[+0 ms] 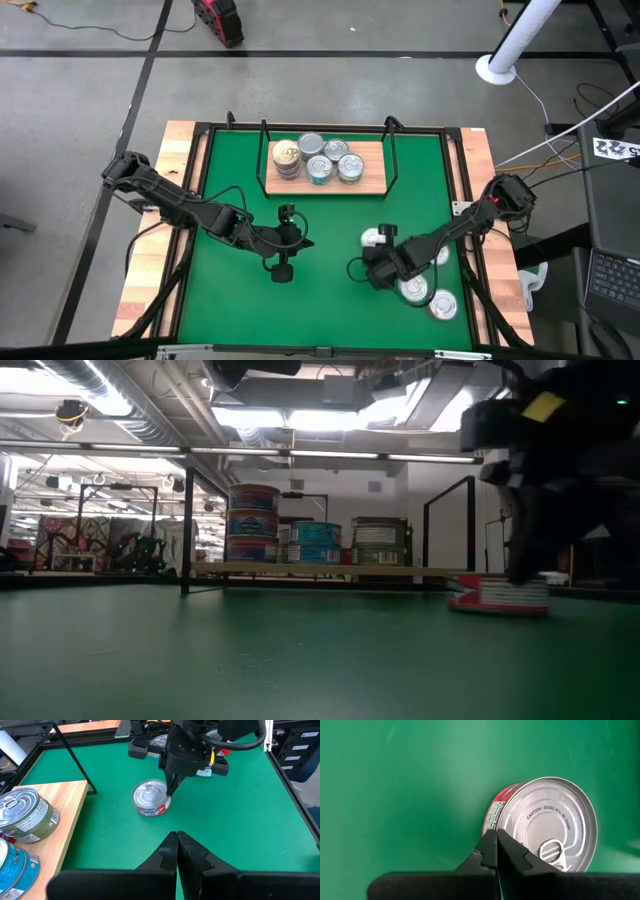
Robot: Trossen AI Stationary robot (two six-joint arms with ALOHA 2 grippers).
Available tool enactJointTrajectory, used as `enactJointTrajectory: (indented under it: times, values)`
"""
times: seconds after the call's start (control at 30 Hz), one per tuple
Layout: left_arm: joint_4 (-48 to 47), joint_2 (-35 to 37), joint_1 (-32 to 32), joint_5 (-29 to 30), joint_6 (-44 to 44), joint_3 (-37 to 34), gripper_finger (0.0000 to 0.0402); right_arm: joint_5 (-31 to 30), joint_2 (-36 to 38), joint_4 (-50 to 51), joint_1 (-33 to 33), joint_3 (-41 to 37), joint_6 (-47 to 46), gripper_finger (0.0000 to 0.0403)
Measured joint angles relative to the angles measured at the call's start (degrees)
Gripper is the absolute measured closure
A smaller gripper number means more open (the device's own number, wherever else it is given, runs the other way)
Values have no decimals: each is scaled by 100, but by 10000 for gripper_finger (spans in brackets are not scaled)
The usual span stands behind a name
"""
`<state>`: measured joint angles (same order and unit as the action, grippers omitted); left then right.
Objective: Stack canned seafood by type on shelf
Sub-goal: Stack the red tuna can on top of the other red tuna can on the shelf
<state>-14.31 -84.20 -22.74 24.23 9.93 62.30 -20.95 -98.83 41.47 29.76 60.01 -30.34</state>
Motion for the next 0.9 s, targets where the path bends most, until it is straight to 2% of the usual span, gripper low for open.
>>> enactJointTrajectory:
  times: [0.23,0.4,0.53,0.63,0.8,0.9]
  values:
    - [42,0,0,0,-35,0,400,235,0,-569,-345,2,431,403]
    - [87,-80,0,-142,-658,0,400,378,2,-842,-551,9,539,403]
    - [334,-414,50,-164,-1037,0,394,569,7,-1030,-703,9,537,403]
    - [441,-719,131,-162,-1187,0,364,709,9,-1187,-800,9,538,403]
    - [532,-1124,260,-161,-1451,0,285,872,11,-1232,-931,11,536,403]
    - [863,-1378,282,-151,-1943,-2,238,1004,11,-1429,-1006,11,526,403]
